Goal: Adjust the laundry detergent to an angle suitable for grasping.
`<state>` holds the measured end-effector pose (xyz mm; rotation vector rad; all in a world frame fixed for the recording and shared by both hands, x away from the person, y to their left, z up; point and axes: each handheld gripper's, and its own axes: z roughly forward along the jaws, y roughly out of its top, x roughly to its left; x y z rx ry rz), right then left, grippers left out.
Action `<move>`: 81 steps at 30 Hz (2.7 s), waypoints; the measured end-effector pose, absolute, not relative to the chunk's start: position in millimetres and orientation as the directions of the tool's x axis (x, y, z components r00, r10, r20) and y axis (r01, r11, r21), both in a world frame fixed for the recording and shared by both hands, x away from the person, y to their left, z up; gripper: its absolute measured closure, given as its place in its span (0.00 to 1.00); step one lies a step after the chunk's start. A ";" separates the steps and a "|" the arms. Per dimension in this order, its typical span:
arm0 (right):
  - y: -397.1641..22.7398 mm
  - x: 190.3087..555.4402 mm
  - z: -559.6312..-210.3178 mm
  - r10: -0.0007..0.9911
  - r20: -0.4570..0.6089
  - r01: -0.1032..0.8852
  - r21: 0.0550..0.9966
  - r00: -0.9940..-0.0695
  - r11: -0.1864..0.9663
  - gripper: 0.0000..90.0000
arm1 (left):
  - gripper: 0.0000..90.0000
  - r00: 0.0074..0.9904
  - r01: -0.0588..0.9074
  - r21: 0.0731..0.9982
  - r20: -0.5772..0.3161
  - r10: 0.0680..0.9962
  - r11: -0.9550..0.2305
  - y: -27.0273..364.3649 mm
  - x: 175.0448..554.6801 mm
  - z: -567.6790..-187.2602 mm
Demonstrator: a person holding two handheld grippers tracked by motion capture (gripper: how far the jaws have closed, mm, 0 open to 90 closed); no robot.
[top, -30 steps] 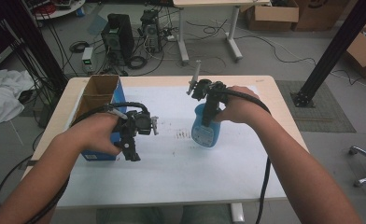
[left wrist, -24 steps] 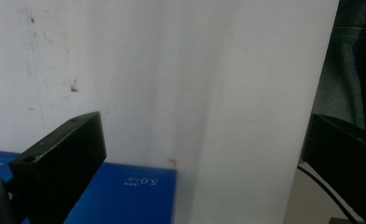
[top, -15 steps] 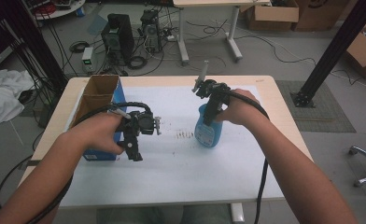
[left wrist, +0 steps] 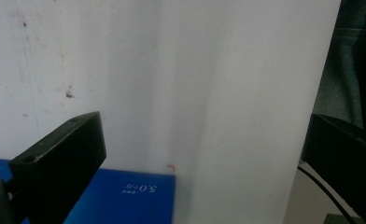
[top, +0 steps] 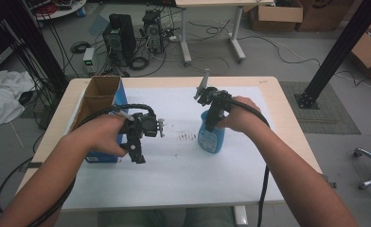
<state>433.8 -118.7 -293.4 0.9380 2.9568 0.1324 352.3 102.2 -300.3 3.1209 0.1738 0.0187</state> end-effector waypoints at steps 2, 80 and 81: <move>-119.0 434.1 -293.7 0.579 -0.007 0.575 0.098 -0.816 0.812 0.42 | 0.00 0.994 0.110 0.011 0.011 0.110 -0.994 102.9 352.9 -300.2; -135.1 413.1 -225.2 0.465 -0.071 0.443 0.203 -0.883 0.873 0.04 | 0.00 0.992 0.123 -0.004 0.022 0.123 -0.992 104.9 352.8 -295.3; -135.7 412.9 -224.0 0.459 -0.070 0.438 0.200 -0.886 0.876 0.03 | 0.00 0.992 0.124 -0.006 0.022 0.124 -0.992 104.6 352.9 -295.3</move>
